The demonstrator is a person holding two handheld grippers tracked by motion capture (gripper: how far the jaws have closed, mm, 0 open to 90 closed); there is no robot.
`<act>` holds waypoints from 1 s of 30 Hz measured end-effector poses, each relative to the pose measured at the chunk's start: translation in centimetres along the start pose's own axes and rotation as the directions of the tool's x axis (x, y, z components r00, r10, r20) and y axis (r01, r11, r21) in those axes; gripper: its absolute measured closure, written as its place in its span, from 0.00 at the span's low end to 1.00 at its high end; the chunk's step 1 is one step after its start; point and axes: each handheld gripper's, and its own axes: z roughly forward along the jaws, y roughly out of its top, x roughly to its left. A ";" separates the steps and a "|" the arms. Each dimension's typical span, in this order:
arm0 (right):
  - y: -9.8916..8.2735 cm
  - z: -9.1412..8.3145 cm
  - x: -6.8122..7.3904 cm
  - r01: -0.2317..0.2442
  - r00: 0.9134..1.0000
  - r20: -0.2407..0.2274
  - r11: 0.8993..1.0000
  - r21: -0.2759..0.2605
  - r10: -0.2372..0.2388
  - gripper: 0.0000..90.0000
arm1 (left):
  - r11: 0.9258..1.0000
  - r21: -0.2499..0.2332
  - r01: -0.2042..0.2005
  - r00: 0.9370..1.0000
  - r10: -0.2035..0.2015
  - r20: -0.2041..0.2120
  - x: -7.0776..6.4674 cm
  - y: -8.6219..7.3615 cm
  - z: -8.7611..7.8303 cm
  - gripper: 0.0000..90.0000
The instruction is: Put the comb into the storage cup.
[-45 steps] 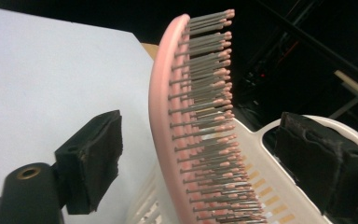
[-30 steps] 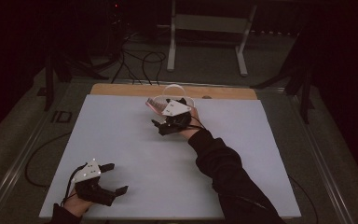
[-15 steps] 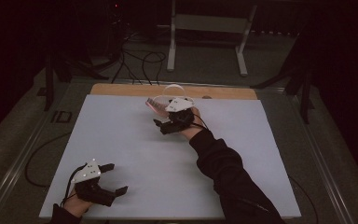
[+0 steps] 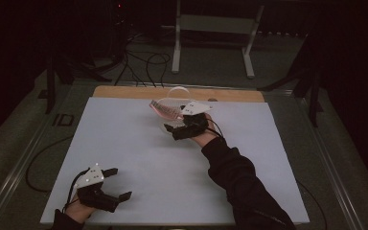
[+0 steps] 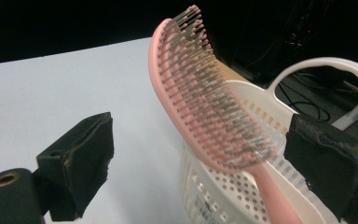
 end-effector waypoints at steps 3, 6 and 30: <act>-0.4 -0.7 -0.1 -0.010 1.000 -0.002 1.000 -0.003 0.010 0.09 | 1.000 0.000 -0.002 1.000 0.002 -0.003 0.0 0.0 0.0 0.00; -0.8 -1.3 -0.2 -0.024 1.000 -0.007 1.000 0.000 0.024 0.09 | 1.000 -0.001 -0.002 1.000 0.002 -0.004 0.0 0.0 -0.1 0.00; -5.6 -6.3 -1.0 -0.100 0.995 -0.008 0.994 0.040 0.100 0.09 | 1.000 -0.002 -0.004 1.000 0.004 -0.006 -0.1 0.0 -0.1 0.00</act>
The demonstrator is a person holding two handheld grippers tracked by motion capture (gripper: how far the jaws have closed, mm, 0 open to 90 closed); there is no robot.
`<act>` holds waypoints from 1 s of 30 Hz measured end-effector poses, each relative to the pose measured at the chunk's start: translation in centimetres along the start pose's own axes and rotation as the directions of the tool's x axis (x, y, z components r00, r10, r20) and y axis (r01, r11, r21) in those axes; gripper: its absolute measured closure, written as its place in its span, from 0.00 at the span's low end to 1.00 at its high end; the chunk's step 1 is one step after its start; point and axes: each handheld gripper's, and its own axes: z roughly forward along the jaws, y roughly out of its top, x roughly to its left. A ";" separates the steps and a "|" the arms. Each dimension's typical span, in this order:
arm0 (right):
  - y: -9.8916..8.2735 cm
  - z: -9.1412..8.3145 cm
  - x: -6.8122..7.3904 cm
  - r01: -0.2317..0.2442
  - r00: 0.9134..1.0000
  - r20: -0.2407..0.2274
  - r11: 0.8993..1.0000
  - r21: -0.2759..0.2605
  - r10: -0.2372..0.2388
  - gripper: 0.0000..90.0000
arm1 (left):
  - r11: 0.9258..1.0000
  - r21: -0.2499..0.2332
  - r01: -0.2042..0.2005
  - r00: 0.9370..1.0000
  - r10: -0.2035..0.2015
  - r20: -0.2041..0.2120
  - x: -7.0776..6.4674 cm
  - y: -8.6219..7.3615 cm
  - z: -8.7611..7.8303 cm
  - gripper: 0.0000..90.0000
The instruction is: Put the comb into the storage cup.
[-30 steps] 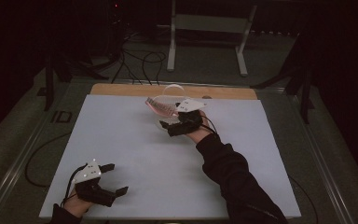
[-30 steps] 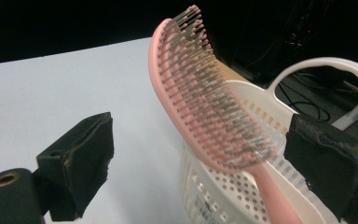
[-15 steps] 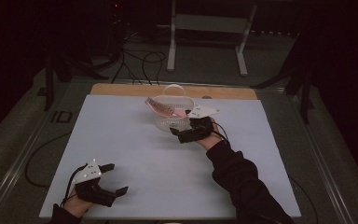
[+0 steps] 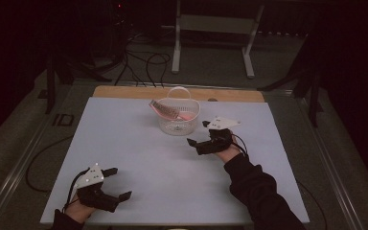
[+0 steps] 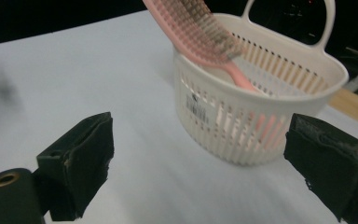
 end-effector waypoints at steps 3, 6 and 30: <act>-0.7 -0.5 -0.1 -0.016 1.000 0.000 1.000 0.007 0.016 0.09 | 1.000 0.003 -0.002 1.000 0.002 0.000 0.0 0.0 0.0 0.00; -1.6 -0.9 -0.2 -0.041 0.999 -0.001 0.999 0.018 0.041 0.09 | 1.000 -0.002 0.000 1.000 0.000 0.002 0.0 0.0 0.0 0.00; -7.5 -4.4 0.2 -0.123 0.992 -0.008 0.991 0.057 0.124 0.09 | 1.000 0.000 -0.007 1.000 0.007 0.001 -0.1 0.0 -0.1 0.00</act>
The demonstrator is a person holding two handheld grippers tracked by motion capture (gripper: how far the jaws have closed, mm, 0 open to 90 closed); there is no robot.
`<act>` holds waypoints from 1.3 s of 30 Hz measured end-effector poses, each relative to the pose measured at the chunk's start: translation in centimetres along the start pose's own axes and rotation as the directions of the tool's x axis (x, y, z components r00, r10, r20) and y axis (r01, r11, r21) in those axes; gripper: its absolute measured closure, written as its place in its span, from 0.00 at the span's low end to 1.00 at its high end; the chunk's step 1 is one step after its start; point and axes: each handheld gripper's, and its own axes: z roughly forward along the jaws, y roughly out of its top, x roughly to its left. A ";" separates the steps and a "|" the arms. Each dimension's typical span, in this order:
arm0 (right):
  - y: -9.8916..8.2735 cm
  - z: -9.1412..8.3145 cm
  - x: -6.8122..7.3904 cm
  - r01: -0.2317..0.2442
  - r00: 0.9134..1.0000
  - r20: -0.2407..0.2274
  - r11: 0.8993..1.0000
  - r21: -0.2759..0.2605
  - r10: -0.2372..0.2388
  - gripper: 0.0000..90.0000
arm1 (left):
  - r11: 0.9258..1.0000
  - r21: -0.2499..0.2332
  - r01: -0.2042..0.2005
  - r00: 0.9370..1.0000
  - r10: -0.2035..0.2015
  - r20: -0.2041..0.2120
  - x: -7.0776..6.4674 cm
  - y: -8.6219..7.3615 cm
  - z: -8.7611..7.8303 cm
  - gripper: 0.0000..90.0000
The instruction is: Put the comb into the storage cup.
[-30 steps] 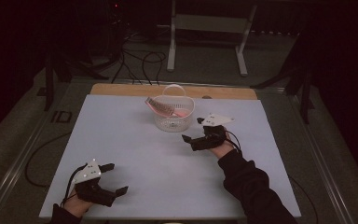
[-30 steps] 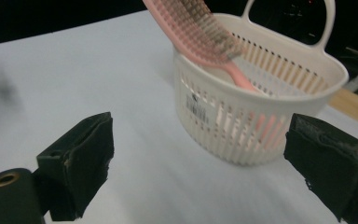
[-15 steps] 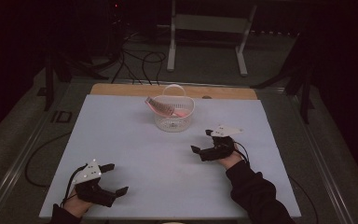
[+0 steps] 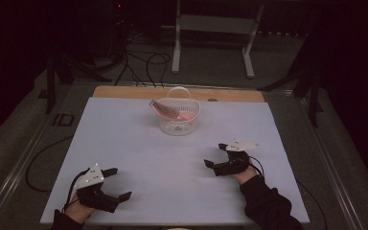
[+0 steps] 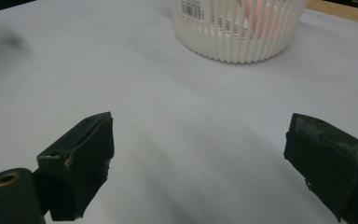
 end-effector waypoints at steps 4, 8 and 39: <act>-0.7 -1.0 0.1 0.000 1.000 0.004 1.000 0.008 0.000 0.09 | 1.000 0.000 0.002 1.000 -0.002 -0.001 0.0 0.0 0.0 0.00; -1.5 -2.1 0.0 -0.015 1.000 0.014 1.000 0.011 0.015 0.09 | 1.000 -0.002 0.005 1.000 -0.005 -0.001 0.0 0.0 0.0 0.00; -5.1 -6.4 0.0 -0.045 0.995 0.089 0.999 0.026 0.042 0.09 | 1.000 -0.010 0.003 1.000 -0.003 -0.008 0.0 -0.1 0.0 0.00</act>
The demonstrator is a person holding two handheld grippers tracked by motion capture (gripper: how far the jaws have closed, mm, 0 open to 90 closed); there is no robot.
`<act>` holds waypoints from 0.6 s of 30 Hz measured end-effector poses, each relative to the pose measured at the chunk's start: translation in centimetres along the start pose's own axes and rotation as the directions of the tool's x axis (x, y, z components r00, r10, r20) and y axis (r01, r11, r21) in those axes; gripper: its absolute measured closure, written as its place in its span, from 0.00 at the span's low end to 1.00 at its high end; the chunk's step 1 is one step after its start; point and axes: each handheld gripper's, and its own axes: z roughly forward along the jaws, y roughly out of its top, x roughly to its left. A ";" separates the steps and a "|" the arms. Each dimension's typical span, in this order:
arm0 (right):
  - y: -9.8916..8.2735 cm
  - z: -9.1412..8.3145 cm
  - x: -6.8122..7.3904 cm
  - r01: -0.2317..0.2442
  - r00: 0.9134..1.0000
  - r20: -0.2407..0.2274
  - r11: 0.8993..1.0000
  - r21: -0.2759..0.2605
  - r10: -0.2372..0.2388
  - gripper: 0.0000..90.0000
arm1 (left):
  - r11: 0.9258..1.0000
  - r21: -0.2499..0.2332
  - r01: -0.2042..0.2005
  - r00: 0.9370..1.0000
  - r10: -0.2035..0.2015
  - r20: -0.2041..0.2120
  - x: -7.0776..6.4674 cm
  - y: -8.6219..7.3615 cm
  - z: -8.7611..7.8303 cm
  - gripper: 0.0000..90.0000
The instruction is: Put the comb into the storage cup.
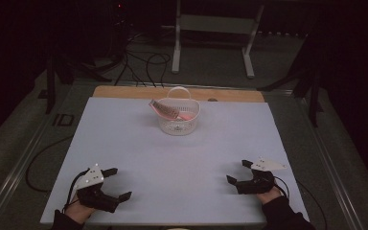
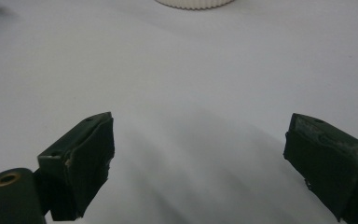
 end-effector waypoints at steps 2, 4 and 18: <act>0.0 0.2 0.2 0.014 1.000 -0.001 1.000 0.007 -0.014 0.09 | 1.000 -0.002 0.002 1.000 -0.002 0.000 0.0 0.0 0.0 0.00; 0.0 0.3 0.3 0.017 1.000 -0.005 1.000 0.013 -0.017 0.09 | 1.000 -0.001 -0.001 1.000 0.001 -0.003 0.0 0.0 -0.1 0.00; 0.0 0.6 0.4 0.019 1.000 0.006 0.999 0.036 -0.019 0.09 | 1.000 -0.019 0.000 1.000 0.000 -0.015 0.0 0.0 -0.3 0.00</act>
